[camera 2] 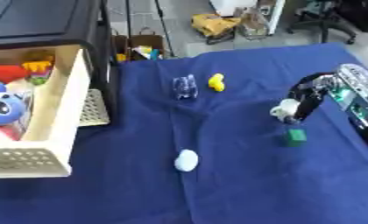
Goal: Pick up objects from table and place into drawer.
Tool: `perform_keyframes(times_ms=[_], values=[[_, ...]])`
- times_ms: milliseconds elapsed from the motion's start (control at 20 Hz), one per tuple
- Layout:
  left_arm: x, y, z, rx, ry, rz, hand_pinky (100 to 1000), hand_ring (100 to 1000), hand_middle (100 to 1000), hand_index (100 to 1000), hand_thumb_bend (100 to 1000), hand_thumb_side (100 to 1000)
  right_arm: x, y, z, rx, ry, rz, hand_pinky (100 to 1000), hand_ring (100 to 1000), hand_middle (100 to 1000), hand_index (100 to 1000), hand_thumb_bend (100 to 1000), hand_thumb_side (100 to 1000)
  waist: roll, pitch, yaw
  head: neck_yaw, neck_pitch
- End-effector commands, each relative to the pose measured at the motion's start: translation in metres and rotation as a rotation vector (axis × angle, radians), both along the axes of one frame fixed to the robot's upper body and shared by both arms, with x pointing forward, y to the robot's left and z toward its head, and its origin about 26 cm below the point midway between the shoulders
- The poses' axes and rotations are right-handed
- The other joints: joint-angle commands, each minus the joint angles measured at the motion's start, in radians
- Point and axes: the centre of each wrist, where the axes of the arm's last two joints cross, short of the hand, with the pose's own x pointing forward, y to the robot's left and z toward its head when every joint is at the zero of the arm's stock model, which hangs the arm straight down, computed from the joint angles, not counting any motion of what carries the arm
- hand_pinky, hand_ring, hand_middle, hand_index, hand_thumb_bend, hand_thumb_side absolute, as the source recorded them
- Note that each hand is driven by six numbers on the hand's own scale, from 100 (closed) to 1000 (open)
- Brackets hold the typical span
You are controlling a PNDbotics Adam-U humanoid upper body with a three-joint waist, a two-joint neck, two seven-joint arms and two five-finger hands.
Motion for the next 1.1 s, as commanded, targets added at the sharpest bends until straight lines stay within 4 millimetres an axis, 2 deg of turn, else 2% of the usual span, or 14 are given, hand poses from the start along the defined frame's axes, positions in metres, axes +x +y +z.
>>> perform_keyframes(times_ms=[50, 300, 650, 1100], values=[[-0.0031, 0.0, 0.0068, 0.011, -0.024, 0.003, 490, 541, 594, 764, 323, 1000, -0.0027, -0.005, 0.0175, -0.002, -0.041, -0.021, 859, 928, 796, 944, 374, 392, -0.002, -0.016, -0.002, -0.002, -0.011], [-0.003, -0.0003, 0.0066, 0.01, -0.022, 0.002, 490, 542, 594, 764, 323, 1000, -0.002, -0.0027, 0.0163, 0.009, -0.061, -0.026, 851, 913, 735, 905, 370, 387, -0.002, -0.015, -0.002, -0.003, -0.012], [-0.0029, -0.0005, 0.0062, 0.01, -0.021, 0.002, 489, 541, 594, 763, 322, 1000, -0.0001, -0.0024, 0.0104, 0.009, -0.05, -0.03, 850, 909, 716, 887, 359, 358, -0.001, -0.013, 0.001, -0.005, -0.014], [-0.0028, -0.0008, 0.0058, 0.009, -0.019, 0.002, 487, 541, 594, 763, 320, 1000, 0.0016, -0.0018, 0.0081, 0.005, -0.057, -0.032, 843, 900, 665, 846, 279, 357, -0.002, -0.01, 0.0, -0.007, -0.015]])
